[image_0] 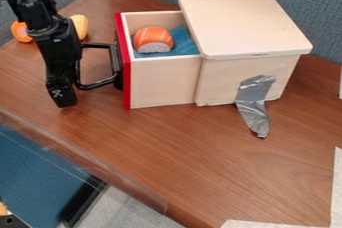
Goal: Close the drawer
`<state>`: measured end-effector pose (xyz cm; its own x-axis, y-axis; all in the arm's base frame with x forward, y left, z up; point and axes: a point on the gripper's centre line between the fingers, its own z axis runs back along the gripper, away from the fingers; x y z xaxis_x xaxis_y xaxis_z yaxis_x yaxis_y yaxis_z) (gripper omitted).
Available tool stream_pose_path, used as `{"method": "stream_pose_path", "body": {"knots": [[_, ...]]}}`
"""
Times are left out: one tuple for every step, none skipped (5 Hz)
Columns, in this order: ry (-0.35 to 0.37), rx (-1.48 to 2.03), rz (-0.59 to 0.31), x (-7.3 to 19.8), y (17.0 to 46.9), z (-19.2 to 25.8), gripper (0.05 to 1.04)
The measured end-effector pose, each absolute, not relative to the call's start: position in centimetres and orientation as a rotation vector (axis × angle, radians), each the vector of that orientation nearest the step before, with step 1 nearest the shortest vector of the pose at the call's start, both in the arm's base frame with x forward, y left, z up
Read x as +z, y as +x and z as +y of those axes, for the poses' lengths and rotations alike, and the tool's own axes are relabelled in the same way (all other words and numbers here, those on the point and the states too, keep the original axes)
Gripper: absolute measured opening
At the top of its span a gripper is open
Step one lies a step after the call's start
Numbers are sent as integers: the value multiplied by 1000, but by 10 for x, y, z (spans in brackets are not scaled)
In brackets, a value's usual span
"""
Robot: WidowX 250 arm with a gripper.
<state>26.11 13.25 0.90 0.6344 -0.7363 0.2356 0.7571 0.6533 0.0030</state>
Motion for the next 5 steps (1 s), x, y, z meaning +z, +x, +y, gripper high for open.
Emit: {"method": "stream_pose_path", "body": {"knots": [[-134,-842,-239,9,269,120,999],[-141,-853,-244,10,280,108,999],[-156,-842,-262,11,294,93,999],[-155,-831,-272,11,307,79,1000],[-136,-820,-289,7,325,70,999]]}}
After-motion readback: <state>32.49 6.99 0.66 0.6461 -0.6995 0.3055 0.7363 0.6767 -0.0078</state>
